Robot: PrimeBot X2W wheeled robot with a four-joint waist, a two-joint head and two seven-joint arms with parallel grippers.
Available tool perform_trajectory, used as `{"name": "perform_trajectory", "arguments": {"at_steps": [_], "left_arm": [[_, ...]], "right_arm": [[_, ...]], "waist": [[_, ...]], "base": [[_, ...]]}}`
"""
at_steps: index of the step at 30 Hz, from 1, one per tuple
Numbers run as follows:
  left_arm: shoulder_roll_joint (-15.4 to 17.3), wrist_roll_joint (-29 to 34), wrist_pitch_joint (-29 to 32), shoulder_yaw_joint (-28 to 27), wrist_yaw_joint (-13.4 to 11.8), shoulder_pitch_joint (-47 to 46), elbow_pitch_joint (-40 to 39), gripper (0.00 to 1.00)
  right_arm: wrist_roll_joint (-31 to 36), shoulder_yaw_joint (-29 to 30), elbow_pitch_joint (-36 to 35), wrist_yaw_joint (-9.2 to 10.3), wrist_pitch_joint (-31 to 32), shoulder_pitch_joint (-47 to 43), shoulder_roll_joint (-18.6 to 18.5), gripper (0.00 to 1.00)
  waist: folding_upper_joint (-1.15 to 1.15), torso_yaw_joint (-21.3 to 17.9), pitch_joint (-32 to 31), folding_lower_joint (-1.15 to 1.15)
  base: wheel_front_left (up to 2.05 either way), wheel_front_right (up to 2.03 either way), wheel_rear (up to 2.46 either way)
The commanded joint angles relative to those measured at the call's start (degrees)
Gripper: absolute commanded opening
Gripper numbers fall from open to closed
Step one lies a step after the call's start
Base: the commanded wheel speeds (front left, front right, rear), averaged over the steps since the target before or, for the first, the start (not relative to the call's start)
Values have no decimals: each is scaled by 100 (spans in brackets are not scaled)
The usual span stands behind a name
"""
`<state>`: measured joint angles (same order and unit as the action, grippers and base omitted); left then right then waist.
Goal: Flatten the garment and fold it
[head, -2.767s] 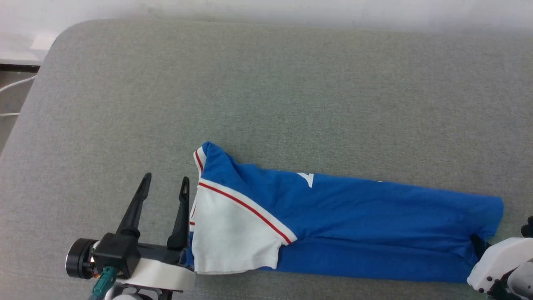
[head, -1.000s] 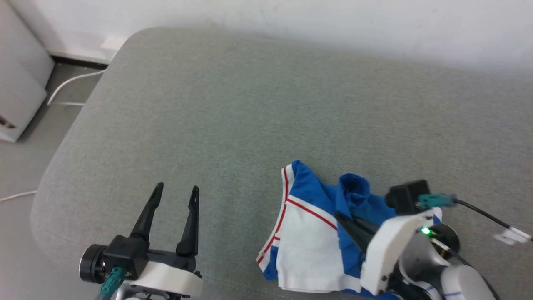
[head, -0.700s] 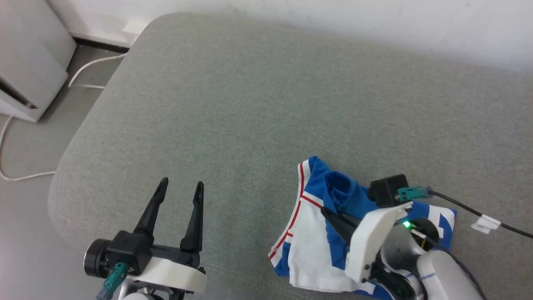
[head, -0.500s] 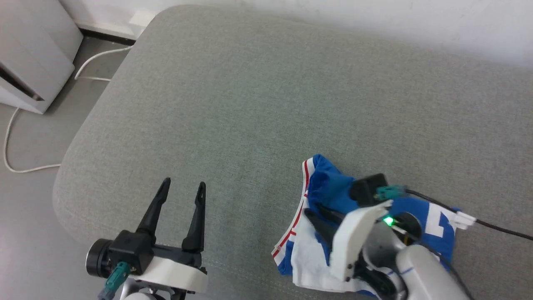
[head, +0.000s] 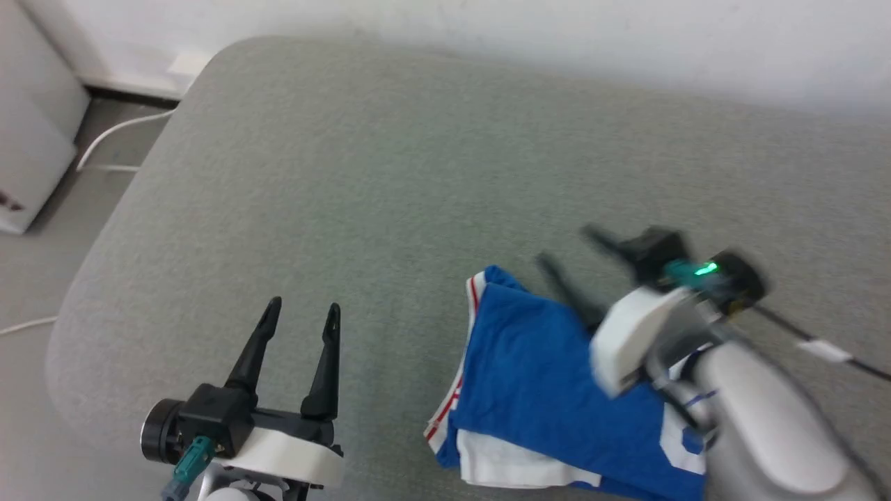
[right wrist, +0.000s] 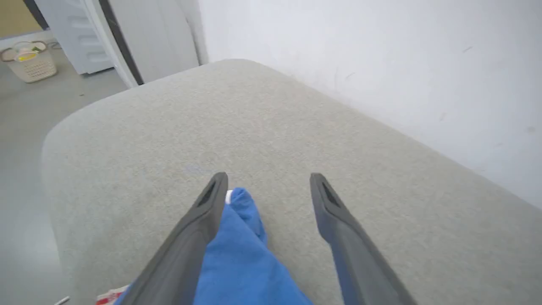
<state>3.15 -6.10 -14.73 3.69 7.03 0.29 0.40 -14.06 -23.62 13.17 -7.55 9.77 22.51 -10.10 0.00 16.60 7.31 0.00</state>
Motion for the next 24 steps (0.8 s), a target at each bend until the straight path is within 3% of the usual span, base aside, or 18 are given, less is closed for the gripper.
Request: {"name": "perform_trajectory", "arguments": {"at_steps": [1,5,11,16,24], "left_arm": [[-27,-1,-27,-31,20,-33,-13,100],[-27,89,-27,-29,27,-30,4,100],[-27,56,-27,-82,32,31,-38,100],[-27,-58,-27,-118,35,65,-75,100],[-27,-142,-27,-101,40,172,-9,100]], "right_arm": [[241,165,-56,6,-241,152,-222,100],[775,580,-125,6,-770,202,-711,100],[993,1409,-362,6,-1206,-184,-864,100],[993,2133,-849,6,-1526,-919,-627,100],[967,2857,-1772,6,-2012,-2151,292,100]], "waist": [[0,-306,-191,0],[0,-559,-289,0],[0,-817,-372,0],[0,-978,-387,0],[0,-1176,-382,0]], "base": [[0,0,0],[0,0,0],[0,0,0],[0,0,0],[0,0,0]]}}
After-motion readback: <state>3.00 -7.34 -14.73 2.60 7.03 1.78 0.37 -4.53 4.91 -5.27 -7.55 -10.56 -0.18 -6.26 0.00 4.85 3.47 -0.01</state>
